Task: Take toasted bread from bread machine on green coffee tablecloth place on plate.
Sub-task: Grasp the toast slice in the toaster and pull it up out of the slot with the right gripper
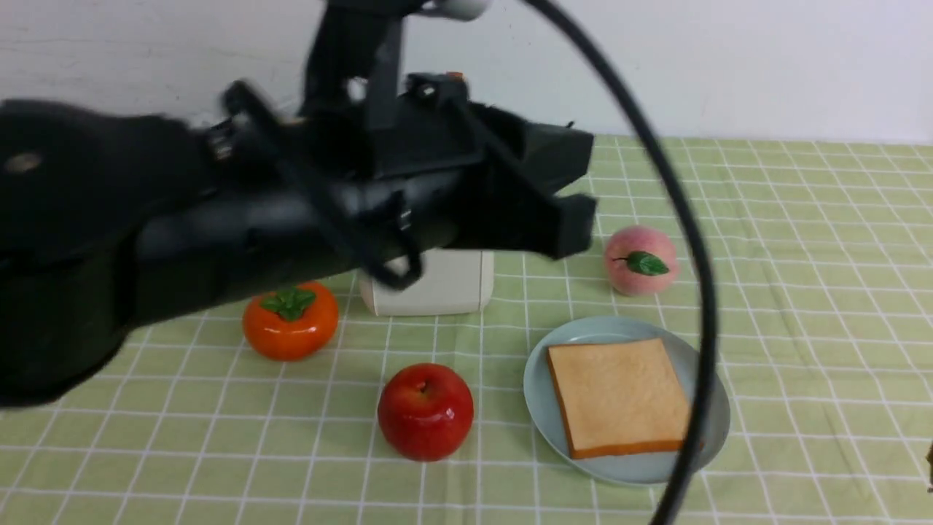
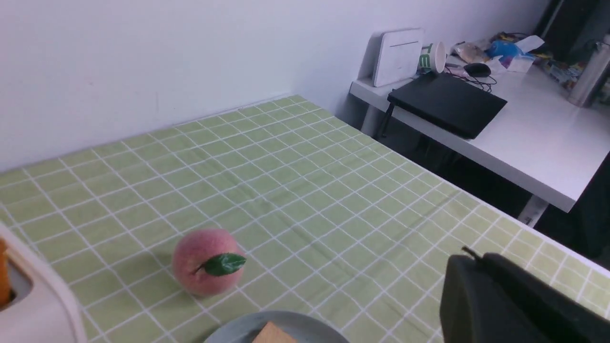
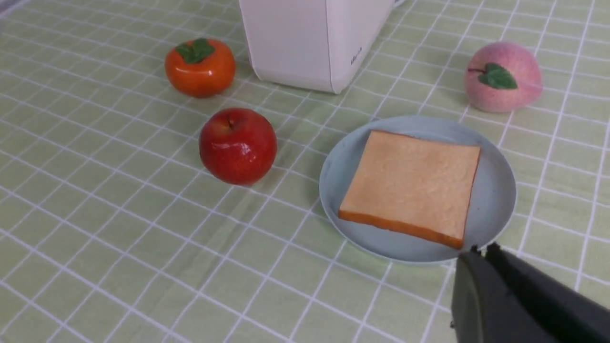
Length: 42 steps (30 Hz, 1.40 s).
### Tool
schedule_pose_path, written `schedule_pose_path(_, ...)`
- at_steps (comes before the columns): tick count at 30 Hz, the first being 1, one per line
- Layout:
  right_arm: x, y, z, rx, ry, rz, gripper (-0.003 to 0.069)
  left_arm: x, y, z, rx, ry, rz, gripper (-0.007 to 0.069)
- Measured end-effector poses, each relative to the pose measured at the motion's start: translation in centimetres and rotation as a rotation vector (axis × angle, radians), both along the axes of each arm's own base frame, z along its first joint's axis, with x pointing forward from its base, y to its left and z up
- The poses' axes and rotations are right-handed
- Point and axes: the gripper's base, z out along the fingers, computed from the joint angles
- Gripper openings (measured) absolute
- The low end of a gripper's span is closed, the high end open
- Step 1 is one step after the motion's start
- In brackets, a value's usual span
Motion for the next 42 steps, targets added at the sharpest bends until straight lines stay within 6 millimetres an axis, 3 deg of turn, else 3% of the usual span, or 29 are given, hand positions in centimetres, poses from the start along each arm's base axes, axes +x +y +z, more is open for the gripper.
schedule_pose_path(3,1.3,0.4,0.1,-0.030,0.030,0.011,0.0004,-2.0,2.3,-0.3,-0.015,-0.025,0.038,-0.0013)
schedule_pose_path(4,3.3,1.3,0.5,-0.049,0.075,0.036,0.0004,-4.7,5.7,-1.1,-0.056,-0.065,0.115,-0.0013)
schedule_pose_path(5,4.2,1.7,0.7,-0.051,0.088,0.049,0.0004,-5.7,6.9,-1.7,-0.071,-0.073,0.141,-0.0013)
schedule_pose_path(7,5.0,2.1,1.1,-0.052,0.091,0.065,0.0004,-6.8,8.3,-2.4,-0.091,-0.084,0.170,-0.0013)
schedule_pose_path(9,7.5,3.2,1.8,-0.052,0.097,0.100,0.0004,-9.3,10.9,-4.0,-0.148,-0.109,0.199,-0.0013)
schedule_pose_path(13,11.8,5.0,2.3,-0.035,0.114,0.145,0.0004,-12.2,13.7,-5.9,-0.233,-0.171,0.212,-0.0013)
schedule_pose_path(15,12.9,5.6,2.6,-0.027,0.106,0.160,0.0005,-12.6,14.2,-6.4,-0.246,-0.179,0.218,-0.0013)
schedule_pose_path(18,16.6,8.2,2.6,-0.030,0.086,0.206,0.0010,-13.4,15.3,-7.8,-0.279,-0.203,0.242,-0.0013)
schedule_pose_path(22,19.6,11.2,2.3,-0.039,0.045,0.231,0.0019,-13.3,15.5,-9.2,-0.263,-0.189,0.268,-0.0013)
schedule_pose_path(27,23.9,13.4,1.1,0.001,0.015,0.159,0.0080,-13.0,15.5,-10.5,-0.228,-0.175,0.298,-0.0013)
schedule_pose_path(32,27.5,15.1,-0.1,0.092,0.034,0.092,0.0269,-12.8,15.8,-10.7,-0.243,-0.153,0.333,-0.0013)
schedule_pose_path(38,29.6,17.4,-0.8,0.078,-0.017,0.100,0.0516,-12.5,16.5,-10.9,-0.297,-0.105,0.427,-0.0013)
schedule_pose_path(42,30.5,18.2,-1.0,0.068,-0.056,0.089,0.0594,-12.4,16.7,-11.0,-0.318,-0.080,0.448,-0.0013)
